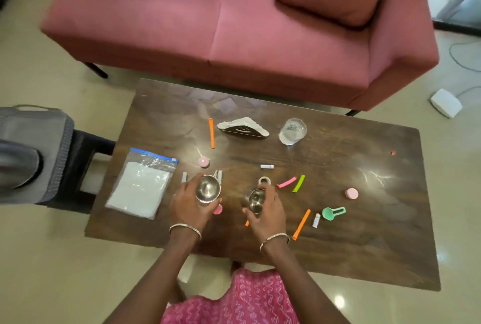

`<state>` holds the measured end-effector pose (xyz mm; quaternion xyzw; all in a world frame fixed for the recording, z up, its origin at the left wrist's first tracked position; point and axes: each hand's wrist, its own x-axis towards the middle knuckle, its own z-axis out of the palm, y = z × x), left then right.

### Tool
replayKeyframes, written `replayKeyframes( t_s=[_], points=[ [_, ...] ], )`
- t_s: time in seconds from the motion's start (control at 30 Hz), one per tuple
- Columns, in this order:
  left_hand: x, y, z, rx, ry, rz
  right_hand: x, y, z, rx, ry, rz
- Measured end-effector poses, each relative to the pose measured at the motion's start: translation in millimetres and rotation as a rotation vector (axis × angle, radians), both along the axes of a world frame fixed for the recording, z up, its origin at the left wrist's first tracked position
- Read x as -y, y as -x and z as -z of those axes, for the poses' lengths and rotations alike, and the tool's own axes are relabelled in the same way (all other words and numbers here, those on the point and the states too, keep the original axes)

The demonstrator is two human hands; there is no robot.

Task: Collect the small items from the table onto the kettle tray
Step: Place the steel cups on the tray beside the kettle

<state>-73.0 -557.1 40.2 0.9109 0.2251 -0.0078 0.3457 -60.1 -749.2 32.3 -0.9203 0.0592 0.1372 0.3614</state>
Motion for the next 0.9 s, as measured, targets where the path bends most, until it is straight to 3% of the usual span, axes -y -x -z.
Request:
replayKeyframes(
  t_s=[0.53, 0.9],
  points=[
    [-243, 161, -79, 0.099, -0.014, -0.294, -264, 113, -73, 0.2, -0.028, -0.347],
    [-351, 180, -100, 0.136, -0.033, -0.424, -384, 103, -95, 0.229, -0.076, -0.494]
  ],
)
